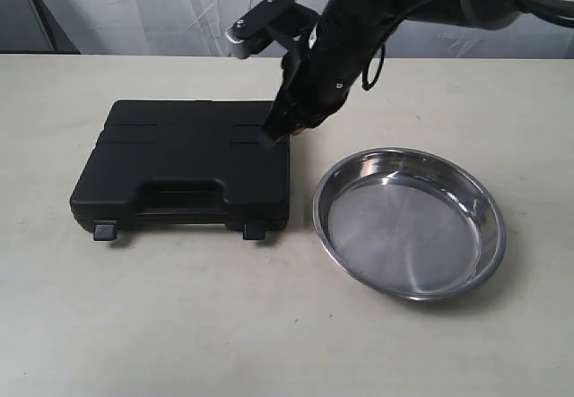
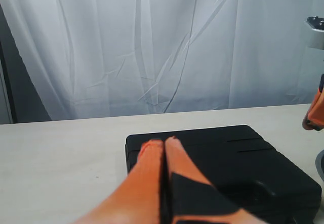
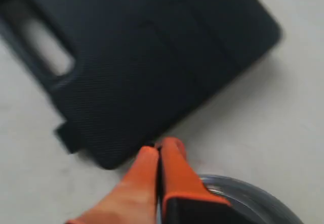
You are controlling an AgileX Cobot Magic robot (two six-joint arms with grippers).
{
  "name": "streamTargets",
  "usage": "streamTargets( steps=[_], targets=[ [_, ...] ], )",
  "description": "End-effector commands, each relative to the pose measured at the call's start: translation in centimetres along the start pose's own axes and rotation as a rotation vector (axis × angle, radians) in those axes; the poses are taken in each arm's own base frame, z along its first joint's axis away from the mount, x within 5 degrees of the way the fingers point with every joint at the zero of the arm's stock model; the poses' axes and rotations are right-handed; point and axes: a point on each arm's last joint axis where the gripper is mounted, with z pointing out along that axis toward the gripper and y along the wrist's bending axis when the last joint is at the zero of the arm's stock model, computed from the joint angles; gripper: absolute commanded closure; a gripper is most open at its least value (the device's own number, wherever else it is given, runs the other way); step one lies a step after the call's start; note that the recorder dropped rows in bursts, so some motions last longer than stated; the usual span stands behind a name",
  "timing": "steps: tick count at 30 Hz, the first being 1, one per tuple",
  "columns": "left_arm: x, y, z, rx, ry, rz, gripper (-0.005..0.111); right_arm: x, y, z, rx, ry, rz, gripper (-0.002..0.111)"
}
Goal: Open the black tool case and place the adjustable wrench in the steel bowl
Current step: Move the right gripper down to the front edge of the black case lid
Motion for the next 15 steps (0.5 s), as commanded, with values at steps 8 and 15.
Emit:
streamTargets(
  steps=[8,15],
  targets=[
    [0.1,0.0,0.0,0.006,-0.001,0.005,0.107,-3.7,7.5,5.4,-0.226,0.103,-0.237,0.109],
    [0.1,0.0,0.0,0.006,-0.001,0.005,0.107,-5.6,8.7,9.4,-0.169,0.112,-0.267,0.109]
  ],
)
